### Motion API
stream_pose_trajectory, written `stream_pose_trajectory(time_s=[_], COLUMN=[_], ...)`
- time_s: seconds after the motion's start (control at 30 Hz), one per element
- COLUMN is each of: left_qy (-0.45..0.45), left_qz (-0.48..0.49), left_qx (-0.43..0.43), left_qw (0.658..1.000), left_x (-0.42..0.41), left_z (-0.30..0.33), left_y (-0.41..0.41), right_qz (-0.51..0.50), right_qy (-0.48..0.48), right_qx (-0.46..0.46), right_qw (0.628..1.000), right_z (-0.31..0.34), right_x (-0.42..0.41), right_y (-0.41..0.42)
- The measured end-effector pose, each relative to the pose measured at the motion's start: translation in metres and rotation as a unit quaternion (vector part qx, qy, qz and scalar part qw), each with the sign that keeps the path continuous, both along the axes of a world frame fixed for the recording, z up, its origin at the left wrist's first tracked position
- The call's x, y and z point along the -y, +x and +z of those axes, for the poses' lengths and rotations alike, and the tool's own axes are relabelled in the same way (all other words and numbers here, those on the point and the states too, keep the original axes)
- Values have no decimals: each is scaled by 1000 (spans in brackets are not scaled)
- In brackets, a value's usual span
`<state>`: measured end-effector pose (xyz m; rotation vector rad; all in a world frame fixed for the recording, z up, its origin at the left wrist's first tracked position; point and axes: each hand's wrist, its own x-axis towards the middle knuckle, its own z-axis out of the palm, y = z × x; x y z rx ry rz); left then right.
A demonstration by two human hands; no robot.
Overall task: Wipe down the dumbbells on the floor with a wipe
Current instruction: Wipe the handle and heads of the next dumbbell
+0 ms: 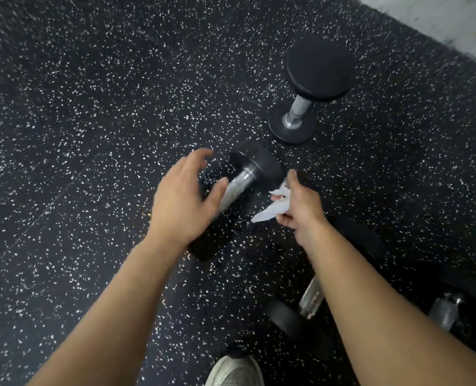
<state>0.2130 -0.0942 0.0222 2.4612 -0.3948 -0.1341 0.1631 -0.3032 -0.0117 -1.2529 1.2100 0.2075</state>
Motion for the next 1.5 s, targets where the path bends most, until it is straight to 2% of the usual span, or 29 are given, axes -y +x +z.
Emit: stream_pose_trajectory(time_s=[0.13, 0.23, 0.43, 0.6, 0.77, 0.93, 1.13, 1.33, 1.43, 1.5], left_qy=[13, 8, -51, -64, -128, -215, -305, -401, -439, -454], left_qz=[-21, -3, 34, 32, 58, 95, 115, 122, 115, 104], left_qx=[-60, -94, -115, -125, -137, -139, -144, -159, -175, -200], left_qw=[998, 996, 992, 990, 980, 962, 934, 894, 874, 862], left_x=[53, 66, 67, 74, 76, 63, 39, 34, 42, 53], left_z=[-10, -20, -20, -9, 10, 28, 57, 83, 86, 83], left_y=[25, 29, 23, 5, -13, -29, -43, -51, -53, -54], right_qz=[40, 22, -44, -93, -121, -103, -6, 13, 27, 62], right_qy=[141, 198, 241, 297, 313, 289, 231, 95, 31, -46], right_qx=[-31, -18, 11, 25, 60, 103, 160, 190, 229, 242], right_qw=[989, 980, 969, 950, 940, 946, 960, 977, 973, 967], right_z=[-2, -2, -12, -21, 3, 52, 80, 95, 104, 109], right_x=[10, 17, 20, 20, 12, -4, -22, -23, -9, 5], right_y=[9, 12, 14, 6, -17, -36, -54, -55, -56, -55])
